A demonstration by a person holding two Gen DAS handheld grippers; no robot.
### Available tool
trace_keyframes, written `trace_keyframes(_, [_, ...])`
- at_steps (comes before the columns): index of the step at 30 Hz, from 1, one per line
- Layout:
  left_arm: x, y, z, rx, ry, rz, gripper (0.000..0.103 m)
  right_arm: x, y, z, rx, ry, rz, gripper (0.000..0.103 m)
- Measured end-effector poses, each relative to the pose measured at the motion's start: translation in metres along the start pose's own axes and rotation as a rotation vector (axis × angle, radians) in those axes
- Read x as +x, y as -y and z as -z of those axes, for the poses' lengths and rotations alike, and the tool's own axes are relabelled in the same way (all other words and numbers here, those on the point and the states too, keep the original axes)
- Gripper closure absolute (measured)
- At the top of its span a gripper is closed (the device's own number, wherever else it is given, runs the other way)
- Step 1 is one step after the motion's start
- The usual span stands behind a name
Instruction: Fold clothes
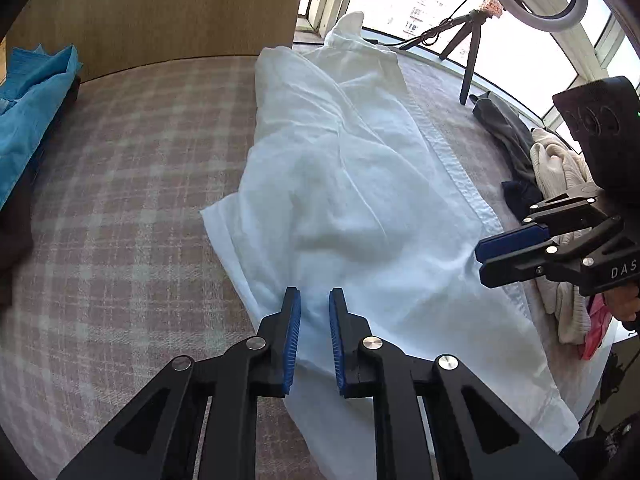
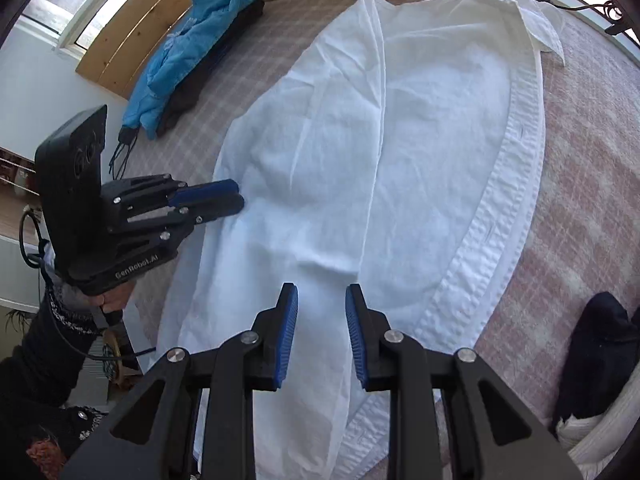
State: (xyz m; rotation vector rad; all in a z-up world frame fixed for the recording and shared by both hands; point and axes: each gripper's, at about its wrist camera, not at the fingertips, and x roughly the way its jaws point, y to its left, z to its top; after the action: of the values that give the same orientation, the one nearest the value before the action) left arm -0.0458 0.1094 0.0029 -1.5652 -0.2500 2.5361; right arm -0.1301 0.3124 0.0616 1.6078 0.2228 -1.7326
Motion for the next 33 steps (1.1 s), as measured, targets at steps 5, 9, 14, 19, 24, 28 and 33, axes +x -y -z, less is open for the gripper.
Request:
trace_keyframes(5, [-0.067, 0.032, 0.029, 0.027, 0.081, 0.115, 0.093, -0.042, 0.012, 0.082, 0.1, 0.066, -0.015, 0.078])
trace_keyframes(9, [-0.068, 0.079, 0.058, 0.112, 0.029, 0.25, 0.086, -0.042, 0.002, 0.118, 0.142, 0.124, -0.117, 0.078])
trace_keyframes(14, [-0.025, 0.108, 0.088, 0.113, -0.154, 0.215, 0.09, -0.016, -0.008, 0.158, 0.108, -0.004, -0.034, 0.078])
trace_keyframes(19, [-0.091, 0.137, 0.11, 0.156, -0.047, 0.275, 0.089, -0.037, -0.004, 0.188, 0.169, 0.026, -0.122, 0.078])
trace_keyframes(24, [-0.095, 0.181, 0.146, 0.318, -0.109, 0.279, 0.075, -0.034, -0.009, 0.201, 0.153, 0.011, -0.132, 0.078])
trace_keyframes(28, [-0.068, 0.194, 0.165, 0.394, -0.158, 0.193, 0.071, -0.022, -0.012, 0.203, 0.12, -0.027, -0.098, 0.078])
trace_keyframes(33, [-0.071, 0.185, 0.16, 0.352, -0.151, 0.203, 0.103, -0.028, -0.005, 0.203, 0.148, 0.01, -0.173, 0.1])
